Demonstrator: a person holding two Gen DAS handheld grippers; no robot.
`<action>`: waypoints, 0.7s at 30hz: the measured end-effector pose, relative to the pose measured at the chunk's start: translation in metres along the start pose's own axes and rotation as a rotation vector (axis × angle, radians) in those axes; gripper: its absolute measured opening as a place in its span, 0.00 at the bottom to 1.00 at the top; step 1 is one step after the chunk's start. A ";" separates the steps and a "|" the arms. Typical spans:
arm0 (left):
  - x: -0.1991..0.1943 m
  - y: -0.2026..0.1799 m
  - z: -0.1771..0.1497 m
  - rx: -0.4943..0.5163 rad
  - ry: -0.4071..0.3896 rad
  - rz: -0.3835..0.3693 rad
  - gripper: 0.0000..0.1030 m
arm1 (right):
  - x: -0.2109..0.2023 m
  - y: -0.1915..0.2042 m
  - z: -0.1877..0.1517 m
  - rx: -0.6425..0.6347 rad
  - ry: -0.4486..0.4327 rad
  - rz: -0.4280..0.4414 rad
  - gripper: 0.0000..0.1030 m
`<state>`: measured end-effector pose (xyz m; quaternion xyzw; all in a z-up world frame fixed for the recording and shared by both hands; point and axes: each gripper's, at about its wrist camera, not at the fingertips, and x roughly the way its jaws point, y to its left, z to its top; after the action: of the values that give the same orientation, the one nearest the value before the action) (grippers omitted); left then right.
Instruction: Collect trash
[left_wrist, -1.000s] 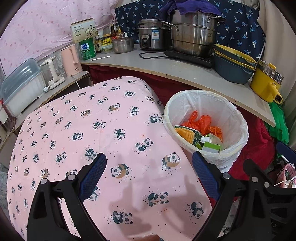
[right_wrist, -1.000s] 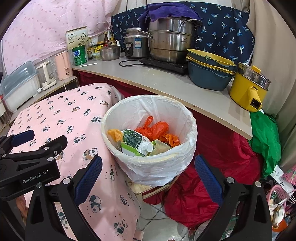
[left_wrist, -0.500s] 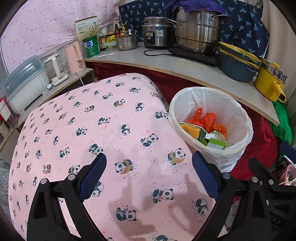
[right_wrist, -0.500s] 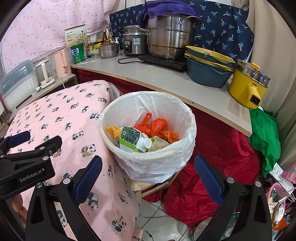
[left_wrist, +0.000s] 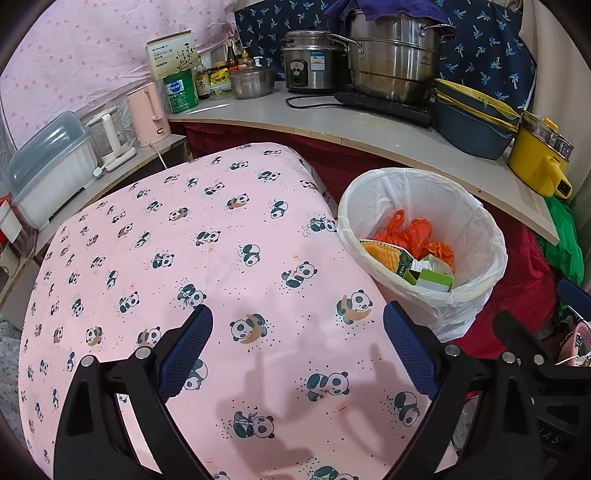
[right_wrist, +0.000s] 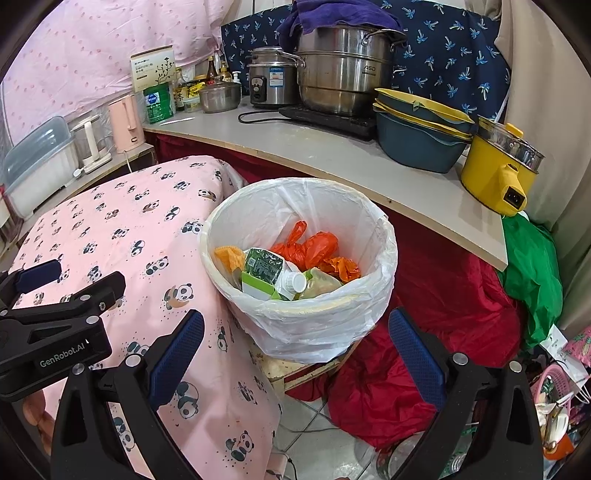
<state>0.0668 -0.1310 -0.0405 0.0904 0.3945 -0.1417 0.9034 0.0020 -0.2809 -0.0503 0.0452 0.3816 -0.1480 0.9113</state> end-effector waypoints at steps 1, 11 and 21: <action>0.000 0.000 -0.001 0.001 0.000 0.000 0.87 | 0.000 -0.001 0.000 0.000 0.000 0.002 0.93; -0.002 -0.003 -0.001 0.013 -0.003 -0.002 0.87 | 0.000 0.001 0.000 0.000 0.001 0.001 0.94; -0.003 -0.005 0.000 0.016 -0.005 -0.005 0.86 | 0.001 0.001 0.000 0.000 0.001 0.003 0.93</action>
<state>0.0628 -0.1346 -0.0386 0.0961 0.3913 -0.1473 0.9033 0.0028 -0.2806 -0.0508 0.0459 0.3821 -0.1466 0.9113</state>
